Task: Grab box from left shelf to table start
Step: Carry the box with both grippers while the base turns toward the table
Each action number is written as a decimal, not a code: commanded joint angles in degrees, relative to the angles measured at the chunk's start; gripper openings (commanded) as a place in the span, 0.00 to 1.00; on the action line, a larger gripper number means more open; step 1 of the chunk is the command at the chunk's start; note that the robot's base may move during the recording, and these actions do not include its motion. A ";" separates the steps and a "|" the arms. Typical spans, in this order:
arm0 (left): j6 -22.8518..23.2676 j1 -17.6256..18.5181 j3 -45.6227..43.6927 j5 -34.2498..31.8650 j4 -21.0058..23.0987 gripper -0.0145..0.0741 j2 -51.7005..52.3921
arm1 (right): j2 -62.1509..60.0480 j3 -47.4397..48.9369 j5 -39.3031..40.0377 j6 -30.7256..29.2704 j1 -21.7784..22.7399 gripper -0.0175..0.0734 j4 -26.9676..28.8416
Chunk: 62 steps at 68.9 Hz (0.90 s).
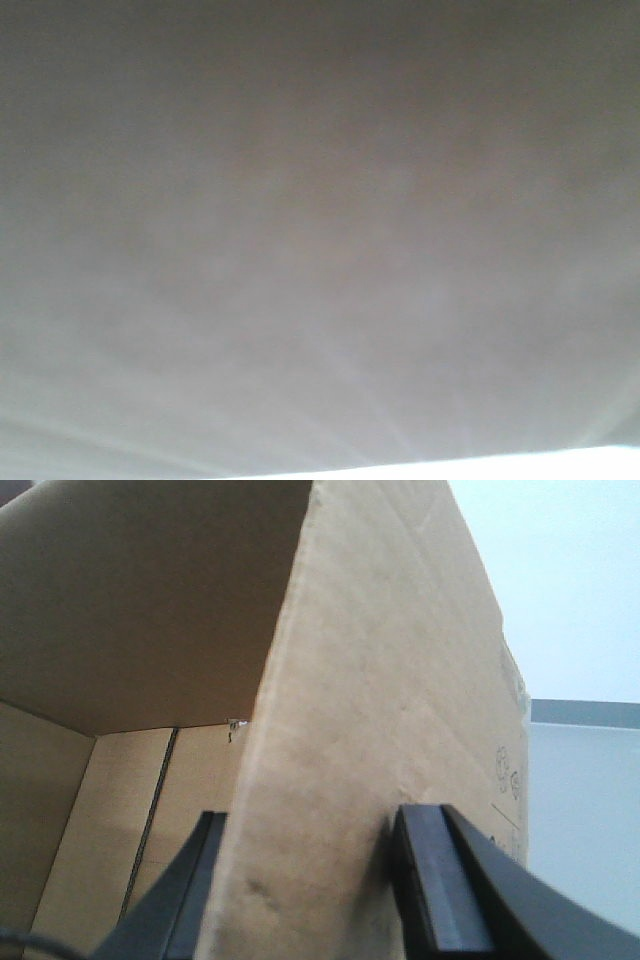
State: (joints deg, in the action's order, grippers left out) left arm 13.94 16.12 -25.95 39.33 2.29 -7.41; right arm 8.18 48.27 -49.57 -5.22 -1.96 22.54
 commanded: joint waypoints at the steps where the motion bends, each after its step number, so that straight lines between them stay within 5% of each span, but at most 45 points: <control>1: -0.08 -0.01 -0.11 3.78 -4.47 0.05 -1.06 | 0.39 1.65 6.58 -0.15 -0.01 0.25 -0.24; 62: -0.08 -0.01 -0.11 3.78 -4.47 0.05 -1.19 | 0.39 1.58 6.60 -0.15 -0.01 0.25 -0.24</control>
State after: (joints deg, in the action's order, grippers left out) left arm 13.94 16.12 -25.73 39.51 2.29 -7.41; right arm 8.32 48.14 -49.54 -5.32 -1.96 22.54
